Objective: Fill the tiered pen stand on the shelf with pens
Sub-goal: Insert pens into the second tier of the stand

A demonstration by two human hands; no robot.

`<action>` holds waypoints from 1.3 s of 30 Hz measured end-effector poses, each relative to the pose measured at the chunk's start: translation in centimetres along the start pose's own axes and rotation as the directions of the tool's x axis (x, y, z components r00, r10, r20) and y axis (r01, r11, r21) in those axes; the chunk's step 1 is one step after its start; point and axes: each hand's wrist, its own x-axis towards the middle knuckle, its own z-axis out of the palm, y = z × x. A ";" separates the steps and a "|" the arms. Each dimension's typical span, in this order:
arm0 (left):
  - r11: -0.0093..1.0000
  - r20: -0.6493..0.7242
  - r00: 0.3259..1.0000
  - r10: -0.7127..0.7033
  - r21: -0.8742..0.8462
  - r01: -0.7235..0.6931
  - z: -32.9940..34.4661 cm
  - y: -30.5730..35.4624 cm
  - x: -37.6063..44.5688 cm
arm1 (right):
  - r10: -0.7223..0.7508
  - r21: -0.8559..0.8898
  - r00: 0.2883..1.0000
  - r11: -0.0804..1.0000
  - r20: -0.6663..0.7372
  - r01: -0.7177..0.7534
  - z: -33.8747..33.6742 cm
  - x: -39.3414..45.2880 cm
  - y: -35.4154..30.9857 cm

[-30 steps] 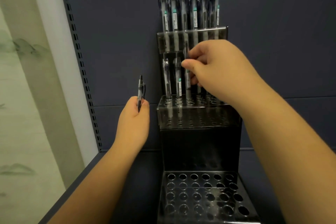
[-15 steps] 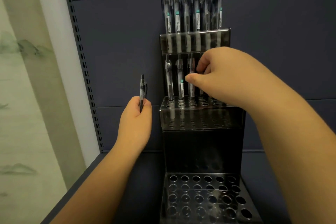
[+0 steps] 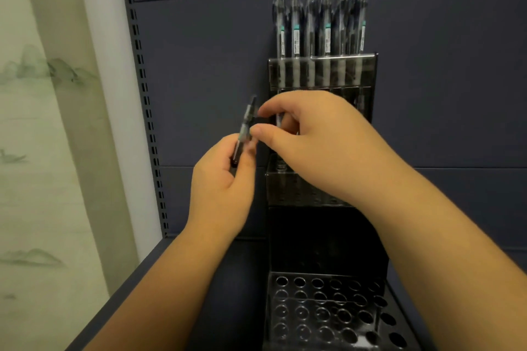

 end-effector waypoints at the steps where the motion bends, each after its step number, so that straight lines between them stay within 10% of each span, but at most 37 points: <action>1: 0.999 0.012 0.999 0.031 0.020 -0.031 0.0 0.2 0.0 | -0.008 0.038 1.000 0.999 -0.001 0.008 0.2 0.0 0.0; 7: 0.999 0.028 0.999 0.033 0.012 -0.033 -0.1 0.4 -0.1 | -0.029 0.207 0.995 0.977 -0.092 0.047 0.2 0.1 -0.1; 12: 0.974 0.043 0.973 -0.228 -0.001 0.228 0.6 -1.4 0.2 | 0.090 0.386 0.940 0.921 -0.330 0.048 -2.3 -0.2 0.0; 17: 0.918 0.125 0.911 -0.393 0.109 0.381 0.9 -3.5 0.2 | 0.065 0.219 0.846 0.974 -0.529 0.062 -5.5 -0.7 1.8; 39: 0.803 0.471 0.826 -0.310 0.595 -0.038 0.5 -3.6 -0.6 | 0.141 -0.019 0.930 0.987 -0.339 -0.157 -6.3 -0.5 4.9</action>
